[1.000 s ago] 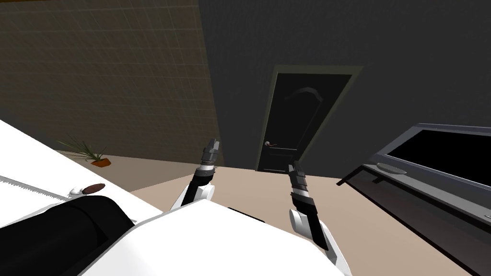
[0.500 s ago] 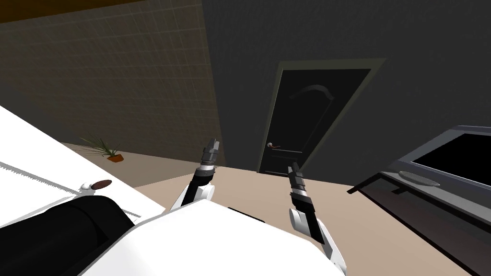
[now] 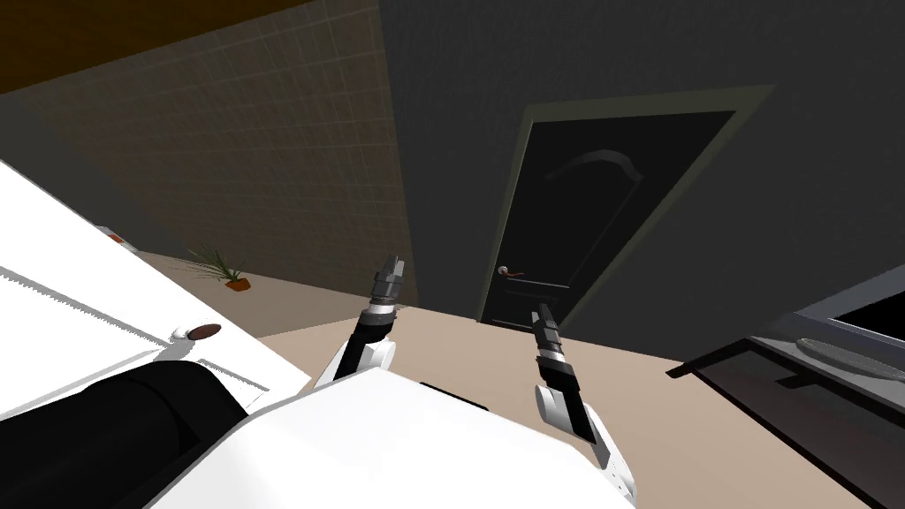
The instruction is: Pull the door open
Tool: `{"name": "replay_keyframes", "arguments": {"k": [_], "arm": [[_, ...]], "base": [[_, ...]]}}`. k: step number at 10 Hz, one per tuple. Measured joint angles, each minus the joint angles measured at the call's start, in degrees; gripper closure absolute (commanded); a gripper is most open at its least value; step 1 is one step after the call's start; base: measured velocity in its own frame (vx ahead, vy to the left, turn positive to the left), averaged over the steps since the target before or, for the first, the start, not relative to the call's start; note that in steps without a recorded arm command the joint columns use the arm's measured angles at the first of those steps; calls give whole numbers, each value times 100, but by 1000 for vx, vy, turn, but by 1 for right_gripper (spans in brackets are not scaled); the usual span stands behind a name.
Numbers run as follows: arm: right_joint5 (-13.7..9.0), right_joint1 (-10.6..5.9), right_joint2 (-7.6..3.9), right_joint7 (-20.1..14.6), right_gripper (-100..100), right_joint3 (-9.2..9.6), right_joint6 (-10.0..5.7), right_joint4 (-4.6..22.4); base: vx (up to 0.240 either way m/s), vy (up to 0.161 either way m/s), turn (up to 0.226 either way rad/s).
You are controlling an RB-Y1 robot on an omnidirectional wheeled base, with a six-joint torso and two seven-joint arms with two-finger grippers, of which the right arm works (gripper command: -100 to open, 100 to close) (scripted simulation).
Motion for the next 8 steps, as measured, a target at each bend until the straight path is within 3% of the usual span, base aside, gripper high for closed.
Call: {"name": "replay_keyframes", "arguments": {"k": [8], "arm": [[-190, -450, -222, -73, -100, -162, -166, 1194]], "base": [[54, -29, 106]]}}
